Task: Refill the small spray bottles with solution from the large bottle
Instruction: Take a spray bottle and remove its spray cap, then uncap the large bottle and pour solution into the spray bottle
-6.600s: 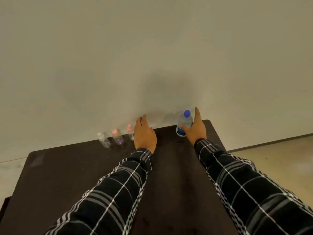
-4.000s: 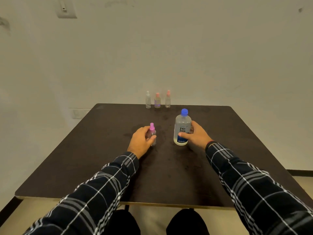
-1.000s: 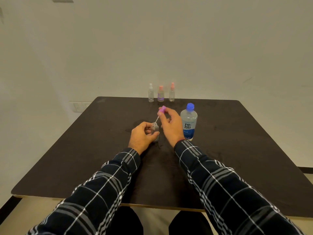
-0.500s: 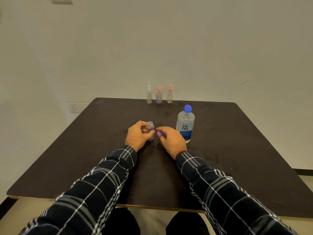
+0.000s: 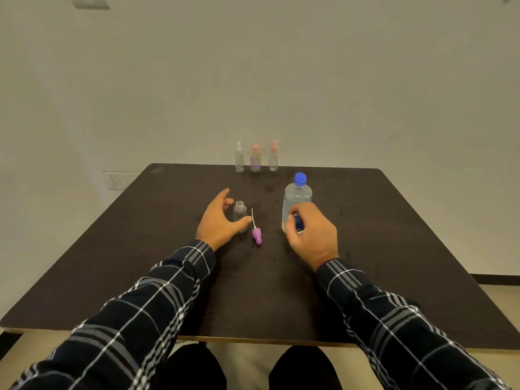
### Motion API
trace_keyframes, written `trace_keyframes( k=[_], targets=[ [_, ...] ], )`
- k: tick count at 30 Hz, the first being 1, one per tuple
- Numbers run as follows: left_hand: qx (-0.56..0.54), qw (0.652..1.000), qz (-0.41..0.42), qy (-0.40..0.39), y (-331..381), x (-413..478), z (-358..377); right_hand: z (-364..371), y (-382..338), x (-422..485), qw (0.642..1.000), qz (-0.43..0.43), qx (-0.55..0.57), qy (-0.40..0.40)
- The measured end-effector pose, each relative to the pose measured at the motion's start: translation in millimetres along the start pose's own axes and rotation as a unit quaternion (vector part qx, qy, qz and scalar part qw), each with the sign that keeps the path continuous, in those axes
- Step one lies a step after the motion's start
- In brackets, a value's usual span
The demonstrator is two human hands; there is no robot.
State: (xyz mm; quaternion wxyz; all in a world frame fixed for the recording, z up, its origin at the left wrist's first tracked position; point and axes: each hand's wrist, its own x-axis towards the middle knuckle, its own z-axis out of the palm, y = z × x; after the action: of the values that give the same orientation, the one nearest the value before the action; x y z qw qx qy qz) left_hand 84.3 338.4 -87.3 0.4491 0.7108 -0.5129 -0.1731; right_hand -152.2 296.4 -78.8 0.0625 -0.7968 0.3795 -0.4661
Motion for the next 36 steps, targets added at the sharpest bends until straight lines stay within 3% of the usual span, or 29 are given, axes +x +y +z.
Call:
trace_keyframes(
  k=[4,7,10,12,15,17,24,28,32,36],
  targets=[
    [-0.017,0.993,0.071,0.097,5.2,-8.7,6.4,-9.6,25.4,7.1,0.976,0.204,0.069,0.023],
    [0.079,0.966,0.175,0.174,35.5,-8.0,18.0,-2.7,36.8,14.2,0.946,0.274,0.167,-0.053],
    [0.121,0.945,0.279,0.123,73.0,-2.1,40.5,6.4,38.7,19.9,0.917,0.287,0.249,-0.121],
    [0.073,0.962,0.259,0.052,90.9,4.8,58.3,9.0,36.5,23.0,0.909,0.269,0.288,-0.132],
    [-0.010,0.988,0.148,-0.036,108.9,15.9,75.7,8.7,32.1,28.6,0.914,0.265,0.274,-0.138],
    [-0.020,0.990,0.126,-0.055,114.4,20.8,79.2,7.0,30.6,32.1,0.916,0.270,0.258,-0.143],
    [-0.106,0.993,0.046,0.034,121.8,24.0,82.3,5.2,27.6,31.5,0.918,0.272,0.249,-0.148],
    [-0.153,0.985,0.044,0.070,129.2,24.0,77.3,4.4,27.0,31.8,0.916,0.279,0.247,-0.149],
    [-0.059,0.986,0.085,0.132,108.1,30.3,55.9,3.0,26.5,31.6,0.915,0.278,0.247,-0.154],
    [0.004,0.978,0.052,0.203,56.2,35.3,11.3,2.1,25.5,33.1,0.914,0.285,0.242,-0.157]
  ],
)
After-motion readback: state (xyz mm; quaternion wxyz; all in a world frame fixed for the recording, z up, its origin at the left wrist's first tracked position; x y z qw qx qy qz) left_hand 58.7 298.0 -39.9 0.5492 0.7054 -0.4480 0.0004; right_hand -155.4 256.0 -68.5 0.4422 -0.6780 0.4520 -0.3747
